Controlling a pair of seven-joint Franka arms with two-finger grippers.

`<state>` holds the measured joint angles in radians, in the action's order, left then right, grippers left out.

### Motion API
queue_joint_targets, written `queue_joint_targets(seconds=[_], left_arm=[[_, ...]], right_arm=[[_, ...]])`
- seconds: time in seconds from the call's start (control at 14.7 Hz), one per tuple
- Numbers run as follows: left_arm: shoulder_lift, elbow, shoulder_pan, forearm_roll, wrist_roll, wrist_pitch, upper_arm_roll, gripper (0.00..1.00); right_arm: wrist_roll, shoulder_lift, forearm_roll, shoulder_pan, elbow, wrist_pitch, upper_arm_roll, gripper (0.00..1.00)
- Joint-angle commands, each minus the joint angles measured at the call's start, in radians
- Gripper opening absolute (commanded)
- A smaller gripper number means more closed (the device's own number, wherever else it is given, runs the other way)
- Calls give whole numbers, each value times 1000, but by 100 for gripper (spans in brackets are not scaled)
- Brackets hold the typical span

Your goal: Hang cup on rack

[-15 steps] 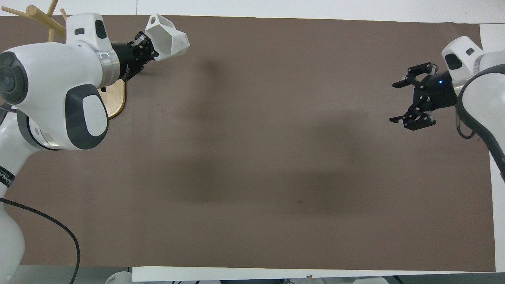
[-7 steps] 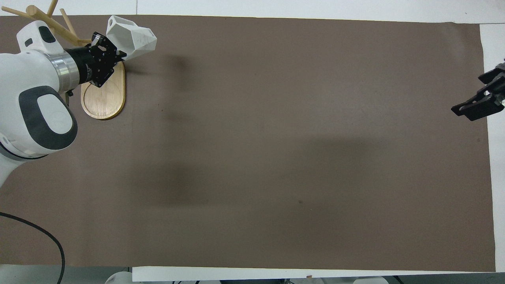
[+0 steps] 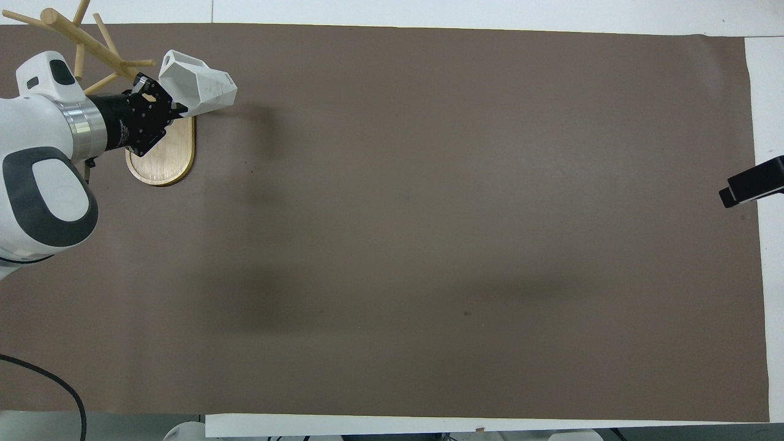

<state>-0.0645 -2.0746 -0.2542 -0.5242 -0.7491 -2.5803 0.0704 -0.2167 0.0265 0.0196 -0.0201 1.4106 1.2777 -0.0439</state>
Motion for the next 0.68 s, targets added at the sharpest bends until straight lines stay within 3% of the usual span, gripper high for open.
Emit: queue_joint_targets(seconds=[0.0,0.14,0.61], left_arm=[[43,-41,45,-16,43,-14,-8,0],[34,-41,53,-16,48,-72,-9,0],[-4,-33,95,-16,131,-78,-8,3]], right_arm=[[72,-36,13,25,45,14,-30,100],[98,-39,8,29,53,0,-36,100],[174,-56,19,31,77,-17,-39,100]])
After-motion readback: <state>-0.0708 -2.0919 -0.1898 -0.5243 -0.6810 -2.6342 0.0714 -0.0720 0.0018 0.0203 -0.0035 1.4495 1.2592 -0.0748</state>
